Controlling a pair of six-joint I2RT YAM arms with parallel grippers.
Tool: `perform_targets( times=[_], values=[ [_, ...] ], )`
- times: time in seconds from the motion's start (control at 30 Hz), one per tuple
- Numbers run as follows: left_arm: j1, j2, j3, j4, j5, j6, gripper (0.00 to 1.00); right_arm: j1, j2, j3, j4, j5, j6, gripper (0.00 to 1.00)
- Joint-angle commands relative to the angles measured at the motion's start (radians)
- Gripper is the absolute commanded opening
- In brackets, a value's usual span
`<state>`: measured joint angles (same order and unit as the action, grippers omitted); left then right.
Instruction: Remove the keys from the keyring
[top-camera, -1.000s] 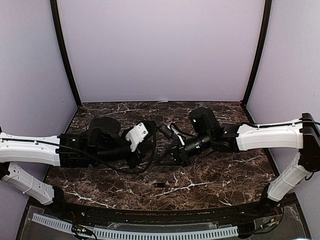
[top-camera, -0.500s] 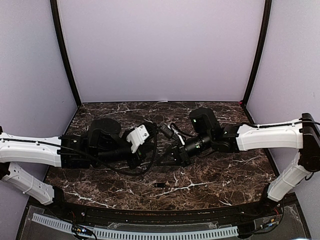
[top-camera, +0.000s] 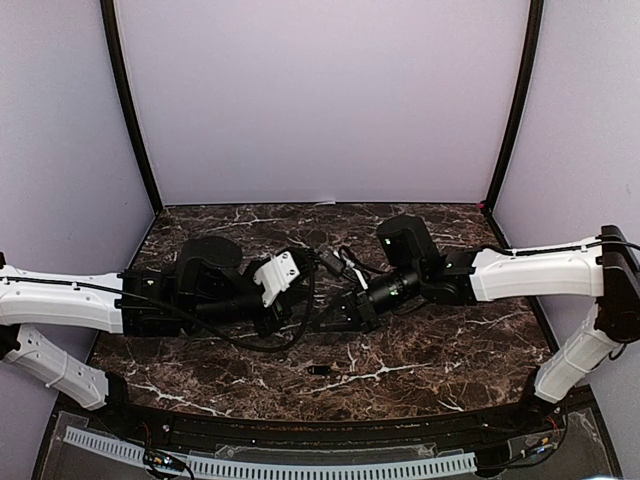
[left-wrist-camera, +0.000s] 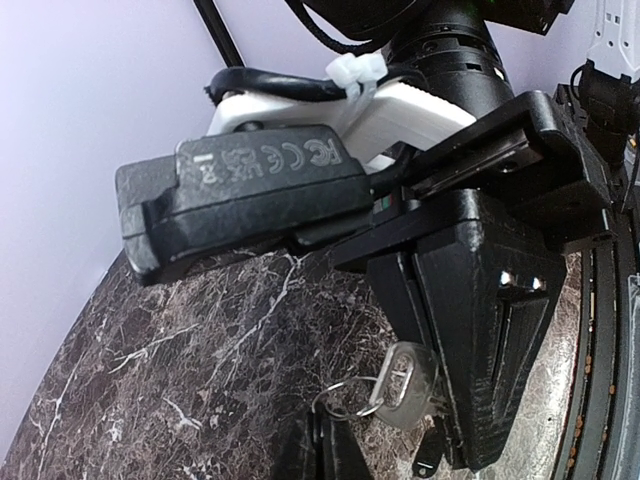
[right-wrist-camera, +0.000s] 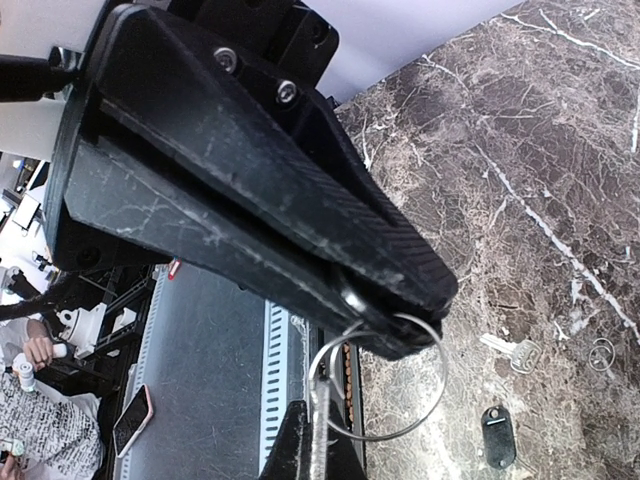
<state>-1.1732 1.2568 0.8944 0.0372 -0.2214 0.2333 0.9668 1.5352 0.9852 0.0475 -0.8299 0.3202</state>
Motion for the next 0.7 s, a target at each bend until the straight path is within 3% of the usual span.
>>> perform_targets(
  times=[0.0,0.67],
  values=[
    [0.037,0.014,-0.023,-0.002,-0.054,0.029,0.00,0.015,0.006,0.032,0.029,-0.104,-0.011,0.00],
    [0.024,0.012,-0.052,0.031,0.049,0.083,0.00,-0.002,0.030,0.046,0.039,-0.109,0.031,0.00]
  ],
)
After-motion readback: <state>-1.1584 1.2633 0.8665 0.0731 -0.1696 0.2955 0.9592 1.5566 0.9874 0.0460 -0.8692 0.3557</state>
